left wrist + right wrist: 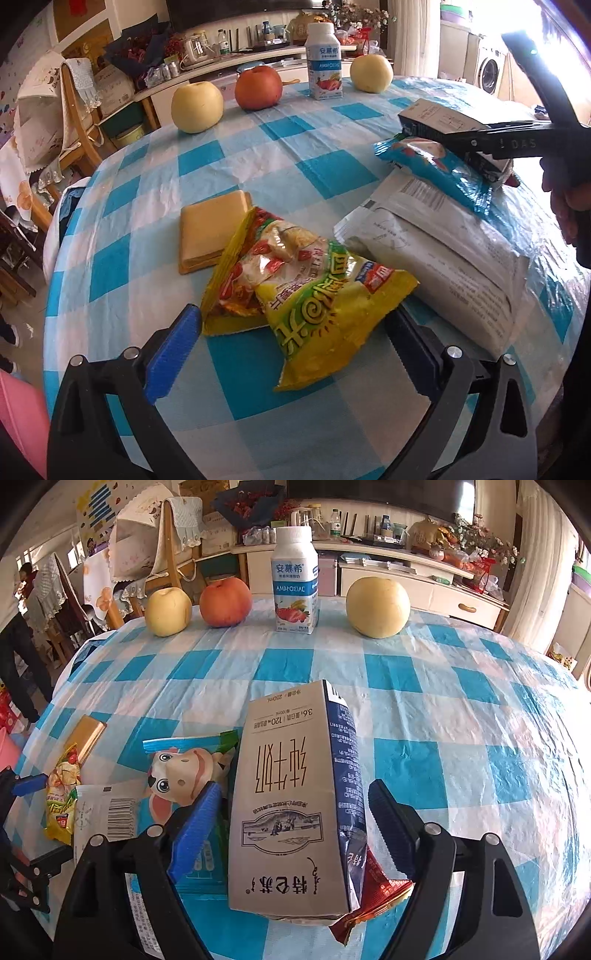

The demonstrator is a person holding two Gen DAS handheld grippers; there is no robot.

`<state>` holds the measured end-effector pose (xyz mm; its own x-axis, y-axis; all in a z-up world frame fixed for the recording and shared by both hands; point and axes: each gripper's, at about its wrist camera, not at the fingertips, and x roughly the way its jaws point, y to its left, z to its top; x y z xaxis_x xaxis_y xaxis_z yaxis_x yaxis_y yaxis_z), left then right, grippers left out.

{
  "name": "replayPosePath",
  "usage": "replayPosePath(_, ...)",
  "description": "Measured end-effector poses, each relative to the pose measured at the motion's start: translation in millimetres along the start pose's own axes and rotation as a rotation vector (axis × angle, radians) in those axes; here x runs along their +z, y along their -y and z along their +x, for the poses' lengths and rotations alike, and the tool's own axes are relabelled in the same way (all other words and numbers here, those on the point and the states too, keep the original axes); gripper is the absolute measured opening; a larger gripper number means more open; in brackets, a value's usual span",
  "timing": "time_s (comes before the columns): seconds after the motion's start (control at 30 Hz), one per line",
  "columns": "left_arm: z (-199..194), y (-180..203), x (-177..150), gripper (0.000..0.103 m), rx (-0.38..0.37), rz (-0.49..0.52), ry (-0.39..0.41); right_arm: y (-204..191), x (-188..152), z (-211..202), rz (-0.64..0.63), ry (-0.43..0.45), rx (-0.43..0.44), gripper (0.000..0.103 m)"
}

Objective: Collect trash
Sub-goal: 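Grasp and lift the yellow chip bag with the left tool while the right tool grasps the milk carton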

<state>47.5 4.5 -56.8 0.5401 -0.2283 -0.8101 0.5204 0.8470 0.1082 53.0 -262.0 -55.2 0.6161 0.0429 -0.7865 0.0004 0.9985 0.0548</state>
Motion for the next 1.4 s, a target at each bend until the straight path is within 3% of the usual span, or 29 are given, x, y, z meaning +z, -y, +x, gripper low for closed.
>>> replayPosePath(0.13,-9.1,-9.7,5.7,0.099,-0.023,-0.024,0.037,0.6,0.4,1.4,0.001,-0.001,-0.013,0.088)
replayPosePath(0.23,-4.2,-12.3,8.7,0.099,-0.059,-0.021,0.016,1.2,0.9,3.7,0.006,-0.005,-0.009,0.089)
replayPosePath(0.33,3.2,-15.6,11.7,0.099,-0.074,-0.085,-0.006,-0.8,1.0,5.0,-0.005,-0.004,-0.018,0.089)
replayPosePath(0.5,3.6,-6.6,16.0,0.099,-0.016,-0.027,0.021,-2.0,1.0,9.0,-0.011,-0.013,-0.024,0.089)
replayPosePath(0.67,24.7,-19.4,23.3,0.099,-0.043,-0.093,-0.029,-2.0,1.5,9.7,-0.013,-0.012,-0.025,0.089)
replayPosePath(0.9,25.4,-20.1,25.2,0.098,-0.021,-0.135,-0.021,-1.7,2.2,11.8,-0.015,-0.015,-0.027,0.089)
replayPosePath(1.0,22.5,-18.1,23.8,0.092,-0.007,-0.155,-0.01,-1.4,2.7,12.2,-0.013,-0.014,-0.023,0.089)
replayPosePath(1.03,20.1,-17.6,23.4,0.085,-0.001,-0.164,-0.003,-0.7,2.8,12.5,-0.009,-0.015,-0.018,0.088)
replayPosePath(1.1,18.3,-19.1,22.3,0.08,0.009,-0.191,0.004,0.6,2.4,14.1,0.0,-0.024,-0.008,0.072)
replayPosePath(1.17,17.0,-19.9,21.1,0.073,0.023,-0.204,0.011,0.6,1.4,16.5,0.0,-0.035,-0.007,0.065)
replayPosePath(1.27,13.5,-23.4,19.0,0.064,0.027,-0.246,0.02,-1.9,0.6,15.8,-0.011,-0.028,-0.017,0.064)
replayPosePath(1.4,10.2,-28.4,15.4,0.06,0.014,-0.294,0.033,-2.2,-0.7,14.6,-0.016,-0.021,-0.023,0.064)
